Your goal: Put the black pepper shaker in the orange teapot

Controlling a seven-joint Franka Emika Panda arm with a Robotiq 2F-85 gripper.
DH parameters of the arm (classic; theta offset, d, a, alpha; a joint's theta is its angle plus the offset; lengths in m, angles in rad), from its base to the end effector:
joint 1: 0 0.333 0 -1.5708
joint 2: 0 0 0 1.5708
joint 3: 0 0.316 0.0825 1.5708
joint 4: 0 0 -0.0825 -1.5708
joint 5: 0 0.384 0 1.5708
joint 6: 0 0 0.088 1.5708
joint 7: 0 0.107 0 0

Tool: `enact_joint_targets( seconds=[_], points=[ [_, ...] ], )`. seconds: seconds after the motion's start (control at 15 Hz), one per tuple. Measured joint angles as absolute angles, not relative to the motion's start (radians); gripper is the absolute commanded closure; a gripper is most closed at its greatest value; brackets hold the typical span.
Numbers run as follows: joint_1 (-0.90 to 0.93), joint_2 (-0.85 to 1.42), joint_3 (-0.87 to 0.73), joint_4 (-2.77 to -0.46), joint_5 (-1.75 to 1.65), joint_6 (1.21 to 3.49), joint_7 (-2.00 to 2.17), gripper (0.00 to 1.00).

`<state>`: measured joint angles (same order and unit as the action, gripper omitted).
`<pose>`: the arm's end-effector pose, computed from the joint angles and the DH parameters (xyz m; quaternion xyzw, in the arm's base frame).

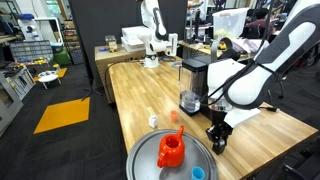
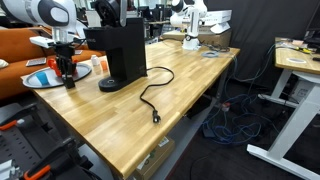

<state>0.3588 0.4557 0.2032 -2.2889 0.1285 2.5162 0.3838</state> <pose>0.4207 0.2721 0.1388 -0.9904 -0.0273 0.1341 0.0177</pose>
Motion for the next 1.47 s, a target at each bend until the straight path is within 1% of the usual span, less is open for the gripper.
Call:
enact_joint_targets(
  seconds=[0.47,1.13,1.47],
  points=[
    [0.359,0.429,0.203,-2.289,0.128,2.484,0.384,0.86],
    [0.360,0.181,0.277,-2.281,0.163,2.252,0.356,0.86],
    [0.362,0.168,0.286,-2.277,0.164,2.221,0.356,0.86]
  ],
)
